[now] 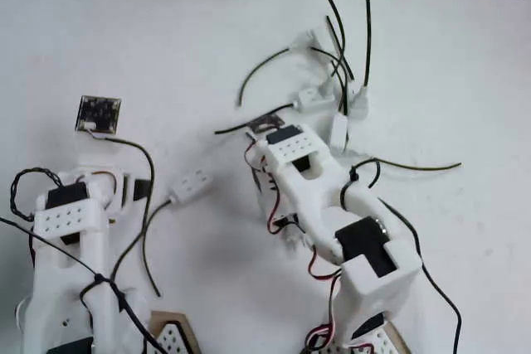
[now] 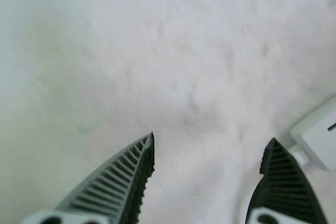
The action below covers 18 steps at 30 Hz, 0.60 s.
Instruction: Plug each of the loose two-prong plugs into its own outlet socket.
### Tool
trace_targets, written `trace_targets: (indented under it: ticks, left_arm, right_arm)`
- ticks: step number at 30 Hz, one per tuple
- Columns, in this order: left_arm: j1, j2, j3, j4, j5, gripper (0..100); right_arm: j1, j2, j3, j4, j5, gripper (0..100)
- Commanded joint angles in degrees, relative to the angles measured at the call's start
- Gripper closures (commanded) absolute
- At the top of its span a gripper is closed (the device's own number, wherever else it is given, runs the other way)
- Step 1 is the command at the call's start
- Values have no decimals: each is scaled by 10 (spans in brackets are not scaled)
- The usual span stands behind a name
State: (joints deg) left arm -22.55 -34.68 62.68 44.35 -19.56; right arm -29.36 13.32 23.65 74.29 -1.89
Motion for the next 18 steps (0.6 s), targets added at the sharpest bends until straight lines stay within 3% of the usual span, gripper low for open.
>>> trace_targets:
  ticks: [1, 5, 10, 18]
  left_arm:
    - [8, -14, -1, -10, 0, 683]
    - [8, -14, -1, -10, 0, 683]
    - [8, -14, -1, -10, 0, 683]
    - [8, -14, -1, -10, 0, 683]
  right_arm:
    - [-1, -30, -11, 18, 2, 981]
    - [2, -56, -8, 32, 3, 972]
    - [0, -84, -10, 72, 3, 872]
    - [33, -113, -7, 76, 3, 869]
